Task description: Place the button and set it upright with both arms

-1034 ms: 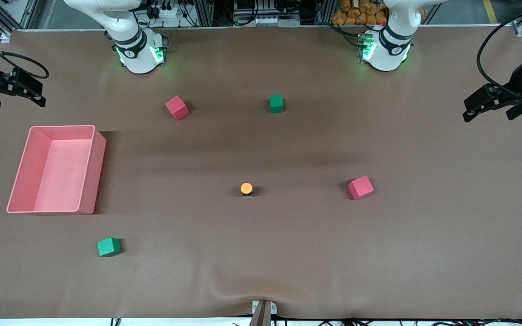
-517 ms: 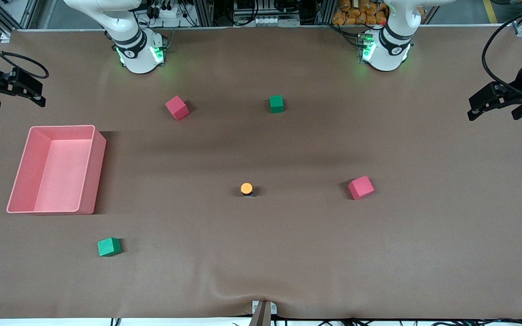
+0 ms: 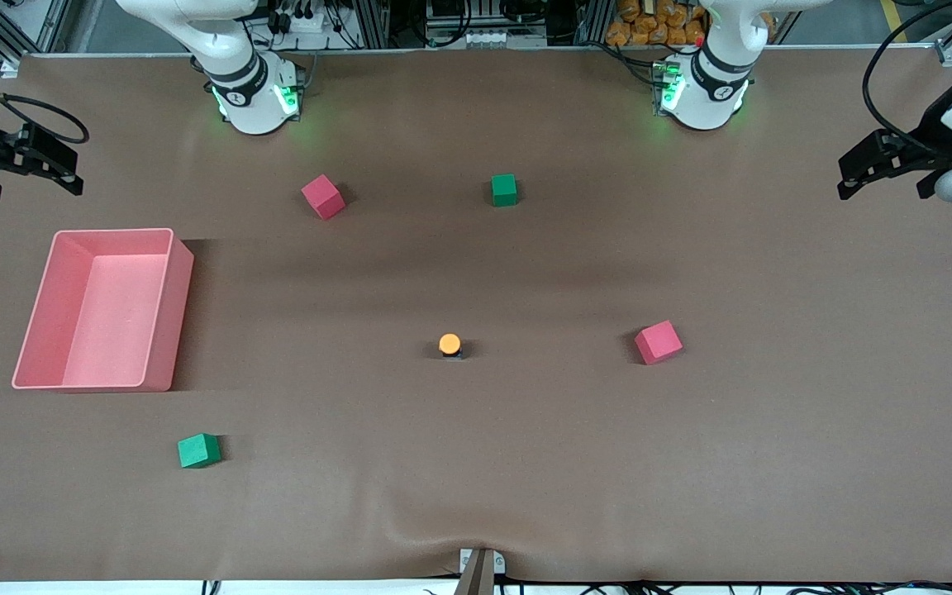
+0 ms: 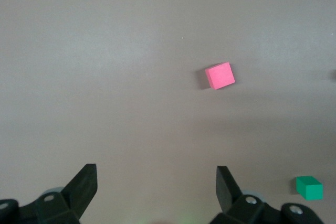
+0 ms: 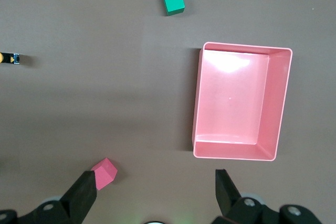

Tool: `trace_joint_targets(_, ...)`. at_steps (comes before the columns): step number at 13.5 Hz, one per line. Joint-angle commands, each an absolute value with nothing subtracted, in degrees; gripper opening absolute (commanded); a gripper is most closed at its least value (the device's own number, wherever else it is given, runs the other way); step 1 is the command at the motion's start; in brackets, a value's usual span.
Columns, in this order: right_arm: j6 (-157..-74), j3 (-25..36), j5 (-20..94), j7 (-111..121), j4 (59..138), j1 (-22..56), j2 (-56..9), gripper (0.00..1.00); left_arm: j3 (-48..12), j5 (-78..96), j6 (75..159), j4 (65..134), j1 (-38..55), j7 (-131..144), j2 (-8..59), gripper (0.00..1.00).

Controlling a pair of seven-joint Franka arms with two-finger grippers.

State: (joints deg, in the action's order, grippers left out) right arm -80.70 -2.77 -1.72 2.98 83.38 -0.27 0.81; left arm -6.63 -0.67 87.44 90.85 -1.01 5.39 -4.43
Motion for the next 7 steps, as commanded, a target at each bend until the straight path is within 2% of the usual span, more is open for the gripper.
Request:
trace_joint_targets(1,-79.98,-2.72,-0.79,3.6,82.62,-0.62,0.62,1.0,-6.59,-0.79,87.45,91.85,-1.4,4.66,-5.54,1.0)
trace_joint_targets(7,-79.98,-2.72,-0.79,3.6,82.62,-0.62,0.62,1.0,-6.24,-0.88,86.93,89.91,-1.49,4.92,-5.01,1.0)
